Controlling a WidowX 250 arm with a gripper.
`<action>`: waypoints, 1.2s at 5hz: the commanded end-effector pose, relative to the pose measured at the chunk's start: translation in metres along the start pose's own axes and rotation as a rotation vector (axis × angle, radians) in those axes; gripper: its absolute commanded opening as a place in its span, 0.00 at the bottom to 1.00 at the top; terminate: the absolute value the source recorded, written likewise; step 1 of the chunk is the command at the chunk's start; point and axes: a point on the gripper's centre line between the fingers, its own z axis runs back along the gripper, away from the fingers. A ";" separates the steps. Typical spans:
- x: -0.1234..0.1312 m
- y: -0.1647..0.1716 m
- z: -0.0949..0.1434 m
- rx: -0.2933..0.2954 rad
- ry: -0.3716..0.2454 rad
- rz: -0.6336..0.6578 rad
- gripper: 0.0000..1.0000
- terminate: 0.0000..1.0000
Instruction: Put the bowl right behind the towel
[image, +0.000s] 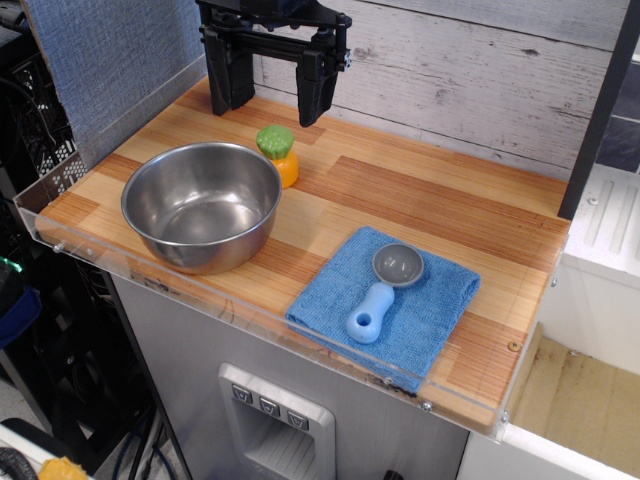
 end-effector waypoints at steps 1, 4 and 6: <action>0.000 0.000 0.000 0.000 0.000 0.000 1.00 0.00; -0.014 0.027 -0.027 -0.039 0.006 0.032 1.00 0.00; -0.012 0.016 -0.053 0.016 -0.008 0.010 1.00 0.00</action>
